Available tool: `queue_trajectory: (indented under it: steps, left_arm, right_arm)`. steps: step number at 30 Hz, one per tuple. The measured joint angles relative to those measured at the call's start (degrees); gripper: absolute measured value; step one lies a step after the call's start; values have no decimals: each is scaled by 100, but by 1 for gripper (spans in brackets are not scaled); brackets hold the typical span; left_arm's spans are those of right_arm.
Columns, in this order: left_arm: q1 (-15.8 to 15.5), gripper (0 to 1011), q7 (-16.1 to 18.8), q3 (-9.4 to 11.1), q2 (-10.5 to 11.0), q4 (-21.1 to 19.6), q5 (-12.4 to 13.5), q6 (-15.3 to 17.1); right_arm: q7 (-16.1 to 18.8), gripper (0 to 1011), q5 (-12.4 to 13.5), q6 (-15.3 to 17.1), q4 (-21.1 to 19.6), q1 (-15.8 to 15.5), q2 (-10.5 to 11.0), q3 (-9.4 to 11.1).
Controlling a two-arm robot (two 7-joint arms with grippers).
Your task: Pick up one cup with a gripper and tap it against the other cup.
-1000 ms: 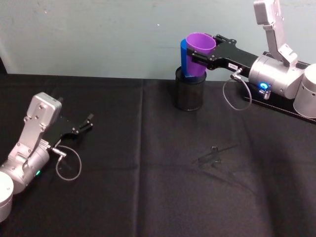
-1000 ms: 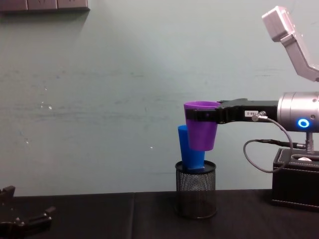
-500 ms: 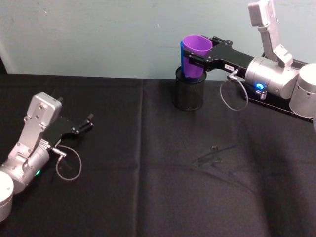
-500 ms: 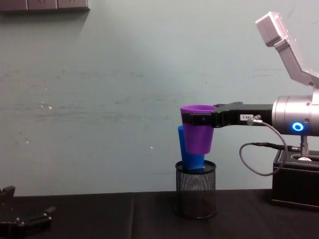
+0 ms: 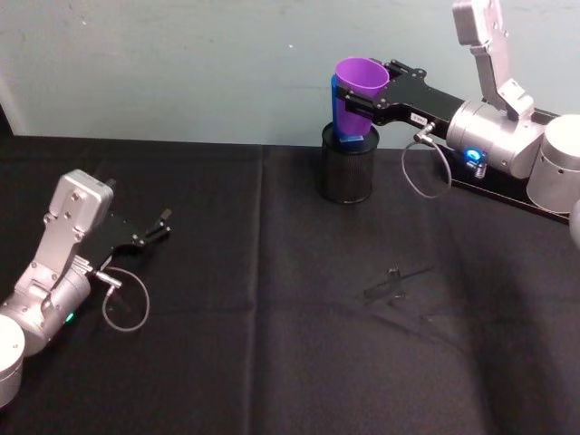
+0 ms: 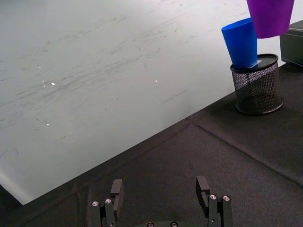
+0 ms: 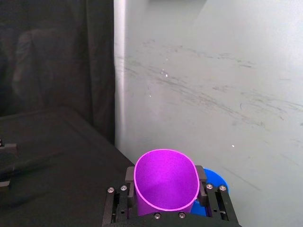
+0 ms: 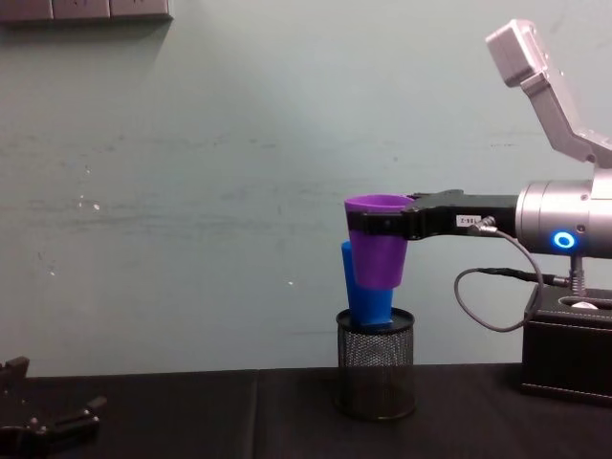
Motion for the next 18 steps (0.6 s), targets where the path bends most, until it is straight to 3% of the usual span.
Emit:
queue_trajectory:
  steps: [18]
  left_arm:
    - [0,1004,0,0,0,0,0,0]
  right_arm:
    - [-30,735,-153,-129,265,120,-135,95]
